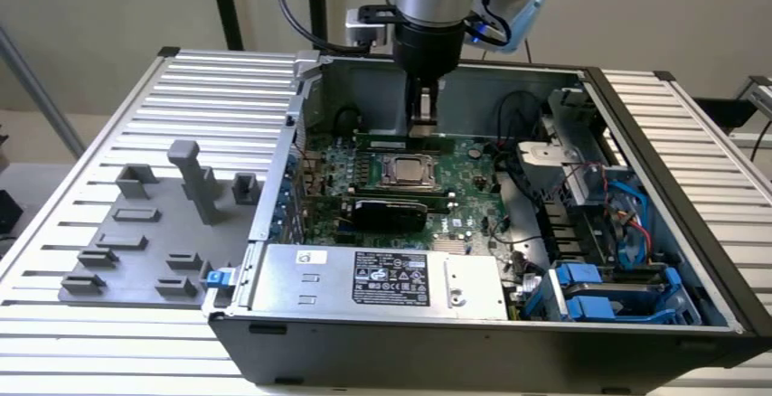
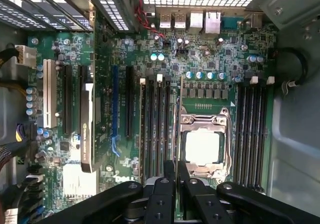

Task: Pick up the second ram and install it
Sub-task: 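Insert the second ram into the second slot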

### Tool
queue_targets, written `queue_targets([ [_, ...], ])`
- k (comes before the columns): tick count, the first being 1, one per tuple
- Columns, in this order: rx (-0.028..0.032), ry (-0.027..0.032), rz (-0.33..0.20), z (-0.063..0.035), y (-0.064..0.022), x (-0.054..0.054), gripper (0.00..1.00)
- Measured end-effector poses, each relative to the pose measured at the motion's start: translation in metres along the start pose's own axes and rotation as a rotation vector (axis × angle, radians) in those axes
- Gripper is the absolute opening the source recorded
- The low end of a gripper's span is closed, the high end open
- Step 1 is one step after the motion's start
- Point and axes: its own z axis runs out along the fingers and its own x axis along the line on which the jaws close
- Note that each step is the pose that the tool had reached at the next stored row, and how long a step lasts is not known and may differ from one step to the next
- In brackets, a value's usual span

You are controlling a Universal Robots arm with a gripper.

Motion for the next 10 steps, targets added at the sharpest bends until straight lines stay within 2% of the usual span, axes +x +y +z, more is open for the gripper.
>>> queue_targets([
  [10, -0.0001, 0.0000, 0.011, 0.0182, 0.0004, 0.000, 0.14],
])
